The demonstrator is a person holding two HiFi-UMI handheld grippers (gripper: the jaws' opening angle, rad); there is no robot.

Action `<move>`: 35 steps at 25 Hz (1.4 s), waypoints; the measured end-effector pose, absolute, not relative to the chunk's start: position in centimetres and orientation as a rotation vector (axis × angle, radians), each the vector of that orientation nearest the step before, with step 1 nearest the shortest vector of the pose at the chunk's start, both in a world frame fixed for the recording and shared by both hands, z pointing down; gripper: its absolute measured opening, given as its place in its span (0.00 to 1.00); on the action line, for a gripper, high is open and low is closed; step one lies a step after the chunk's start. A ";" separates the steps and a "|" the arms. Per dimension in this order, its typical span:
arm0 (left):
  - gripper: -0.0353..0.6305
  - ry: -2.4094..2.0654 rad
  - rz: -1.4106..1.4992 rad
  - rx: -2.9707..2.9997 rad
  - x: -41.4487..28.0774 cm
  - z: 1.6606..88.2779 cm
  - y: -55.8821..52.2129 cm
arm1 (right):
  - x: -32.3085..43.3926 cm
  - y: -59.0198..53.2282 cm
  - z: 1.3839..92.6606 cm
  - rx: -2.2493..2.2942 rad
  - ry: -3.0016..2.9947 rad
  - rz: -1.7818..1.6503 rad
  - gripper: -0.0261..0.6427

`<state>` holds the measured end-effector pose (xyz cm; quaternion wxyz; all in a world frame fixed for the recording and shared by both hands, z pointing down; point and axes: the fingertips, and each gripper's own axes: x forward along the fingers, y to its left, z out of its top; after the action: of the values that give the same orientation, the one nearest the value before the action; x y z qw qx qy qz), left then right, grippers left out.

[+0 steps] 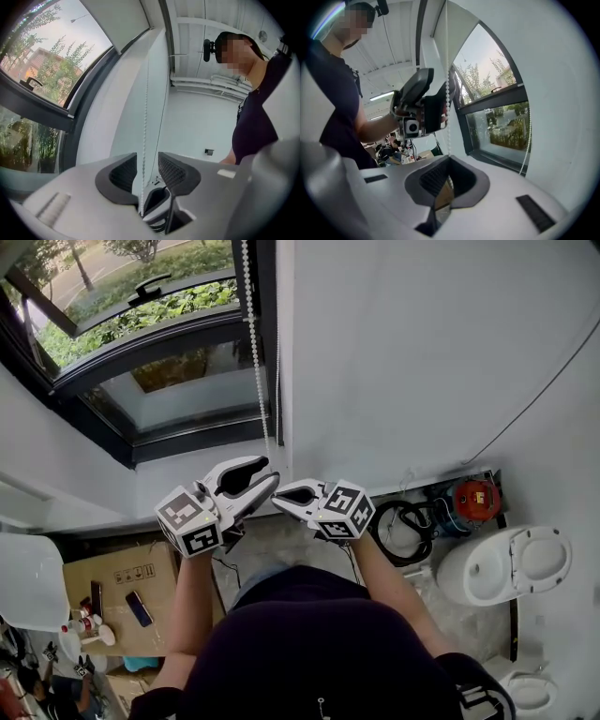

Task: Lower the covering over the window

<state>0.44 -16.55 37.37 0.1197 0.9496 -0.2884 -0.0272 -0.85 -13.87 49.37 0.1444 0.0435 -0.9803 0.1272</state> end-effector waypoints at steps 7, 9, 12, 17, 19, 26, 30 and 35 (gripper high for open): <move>0.23 -0.789 -0.065 2.835 0.0 34.0 -17.9 | -2.6 -13.7 49.3 0.116 -2.786 0.327 0.06; 0.16 -0.764 -0.030 2.854 0.1 33.9 -17.8 | -2.9 -13.7 49.4 0.122 -2.783 0.330 0.06; 0.09 -0.731 -0.013 2.855 -0.3 34.3 -17.6 | -2.9 -13.8 49.5 0.143 -2.779 0.332 0.06; 0.08 -0.653 -0.108 2.829 -1.0 34.2 -17.3 | -3.4 -13.7 49.4 0.145 -2.801 0.328 0.06; 0.08 -0.638 -0.122 2.820 -1.4 34.7 -17.2 | -3.8 -13.7 49.9 0.155 -2.793 0.330 0.06; 0.08 -0.559 -0.086 2.803 -2.3 37.9 -16.4 | -3.7 -13.6 53.1 0.198 -2.733 0.327 0.06; 0.08 -0.514 -0.038 2.775 -2.1 39.6 -16.2 | -3.8 -14.0 54.7 0.234 -2.739 0.425 0.06; 0.08 -0.478 0.011 2.734 -2.1 42.1 -15.9 | -3.6 -13.2 56.9 0.250 -2.701 0.425 0.06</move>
<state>-2.08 -15.94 42.09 0.1822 0.9686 -0.1693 0.0038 -3.58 -13.23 56.92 0.1967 0.0892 -0.9645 0.1517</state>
